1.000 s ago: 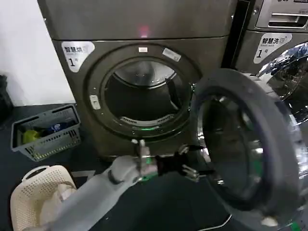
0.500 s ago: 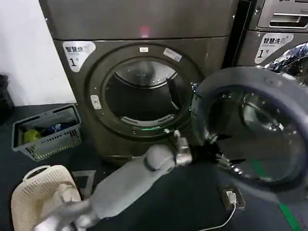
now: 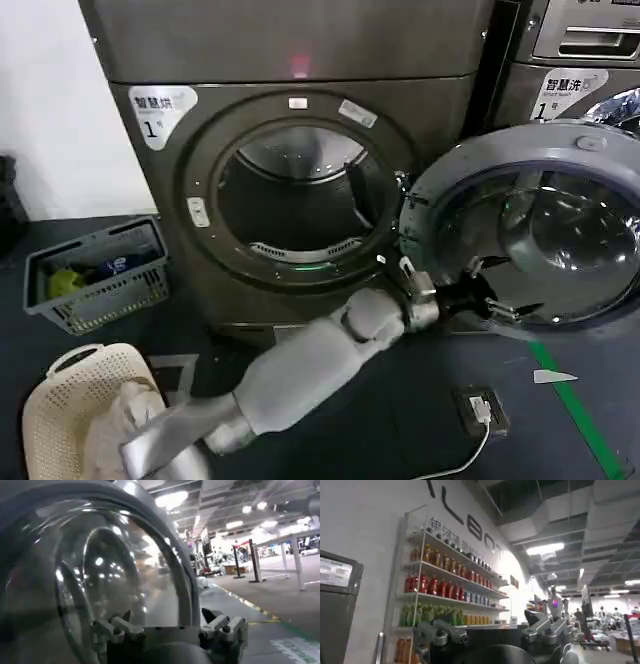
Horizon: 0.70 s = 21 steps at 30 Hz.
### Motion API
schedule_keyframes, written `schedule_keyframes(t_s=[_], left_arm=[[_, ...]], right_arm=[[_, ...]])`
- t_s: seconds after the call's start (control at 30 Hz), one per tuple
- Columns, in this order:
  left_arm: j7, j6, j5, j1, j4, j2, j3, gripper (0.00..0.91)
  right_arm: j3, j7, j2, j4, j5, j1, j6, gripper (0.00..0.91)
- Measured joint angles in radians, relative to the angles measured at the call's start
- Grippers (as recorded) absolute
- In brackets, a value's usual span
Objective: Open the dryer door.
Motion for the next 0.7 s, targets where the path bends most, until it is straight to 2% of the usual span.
schedule_keyframes(t_s=[0.53, 0.7], left_arm=[[-0.027, -0.017, 0.001, -0.016, 0.030, -0.007, 0.008, 0.907], [-0.019, -0.026, -0.073, -0.007, 0.000, 0.023, 0.013, 0.907]], right_arm=[[0.015, -0.010, 0.003, 0.004, 0.003, -0.019, 0.008, 0.907], [0.023, 0.007, 0.002, 0.007, -0.017, -0.031, 0.030, 0.907]])
